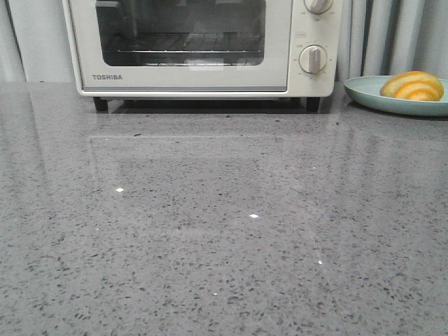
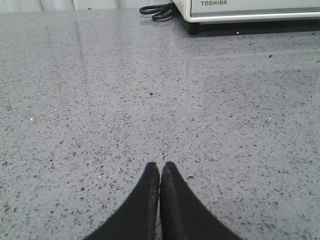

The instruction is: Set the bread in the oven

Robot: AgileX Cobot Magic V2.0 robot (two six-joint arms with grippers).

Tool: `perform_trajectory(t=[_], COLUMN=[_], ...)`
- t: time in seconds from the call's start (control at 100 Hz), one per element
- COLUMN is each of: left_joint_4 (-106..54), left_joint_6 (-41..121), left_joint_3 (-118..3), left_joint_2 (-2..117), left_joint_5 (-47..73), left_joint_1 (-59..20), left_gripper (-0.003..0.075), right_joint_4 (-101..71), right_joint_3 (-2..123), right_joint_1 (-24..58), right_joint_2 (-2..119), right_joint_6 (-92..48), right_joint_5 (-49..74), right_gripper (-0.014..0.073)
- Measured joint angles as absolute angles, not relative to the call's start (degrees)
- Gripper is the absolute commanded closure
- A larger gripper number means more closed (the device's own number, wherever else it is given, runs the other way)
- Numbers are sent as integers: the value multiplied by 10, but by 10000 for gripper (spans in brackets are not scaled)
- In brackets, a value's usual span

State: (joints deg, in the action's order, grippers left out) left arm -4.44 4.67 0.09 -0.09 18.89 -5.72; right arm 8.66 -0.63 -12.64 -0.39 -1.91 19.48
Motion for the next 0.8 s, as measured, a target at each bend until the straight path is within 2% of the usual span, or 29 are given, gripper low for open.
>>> perform_trajectory(t=[0.8], left_joint_4=[-61], left_joint_6=[47], left_joint_3=[1], left_joint_2=[-1], left_joint_5=[183], left_joint_1=[-57], left_gripper=[741], right_joint_4=[87], right_joint_3=[-6], right_joint_1=[-126], right_joint_2=[-4], right_joint_6=[-19], right_joint_5=[195], right_gripper=[641])
